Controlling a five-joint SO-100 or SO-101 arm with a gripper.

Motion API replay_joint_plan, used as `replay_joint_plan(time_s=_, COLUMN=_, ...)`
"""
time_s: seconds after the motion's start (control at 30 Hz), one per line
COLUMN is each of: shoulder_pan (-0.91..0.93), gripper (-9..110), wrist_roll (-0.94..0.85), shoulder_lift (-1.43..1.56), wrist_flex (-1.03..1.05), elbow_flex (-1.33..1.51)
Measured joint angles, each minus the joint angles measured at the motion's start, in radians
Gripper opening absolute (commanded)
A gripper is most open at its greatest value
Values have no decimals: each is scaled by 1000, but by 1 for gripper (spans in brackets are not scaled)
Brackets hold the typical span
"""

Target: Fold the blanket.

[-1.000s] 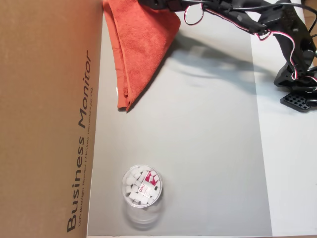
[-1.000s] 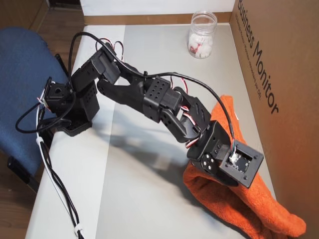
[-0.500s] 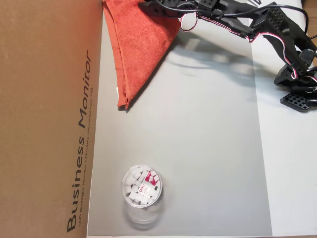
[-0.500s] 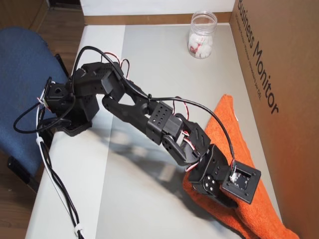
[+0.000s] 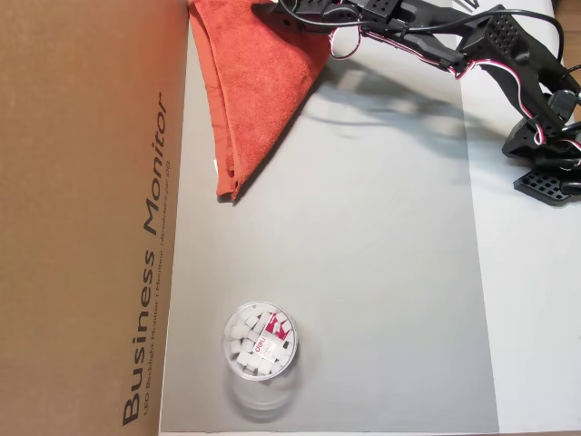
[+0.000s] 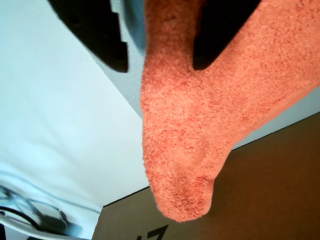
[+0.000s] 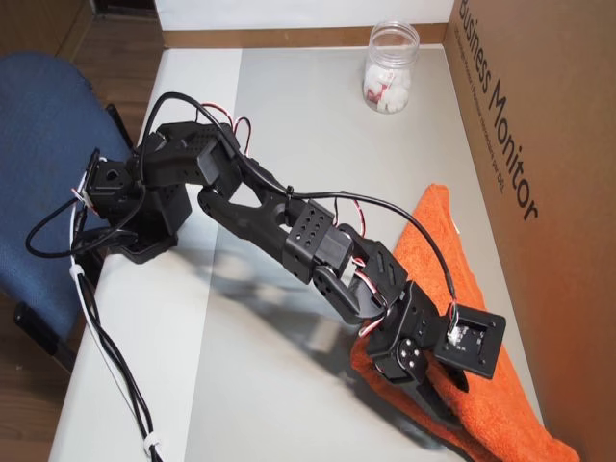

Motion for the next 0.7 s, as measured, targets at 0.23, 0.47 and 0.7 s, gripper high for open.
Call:
replay_joint_plan(time_s=0.23, shoulder_pan=0, gripper=16, wrist_roll=-91, shoulder_lift=0, wrist_flex=0, elbow_flex=0)
replay_joint_plan(time_s=0.47, shoulder_pan=20, gripper=16, wrist_roll=-218, shoulder_lift=35, wrist_flex=0, elbow_flex=25)
replay_joint_plan(time_s=0.7, shoulder_pan=43, gripper=16, wrist_roll=-328, shoulder_lift=181, wrist_flex=0, elbow_flex=110)
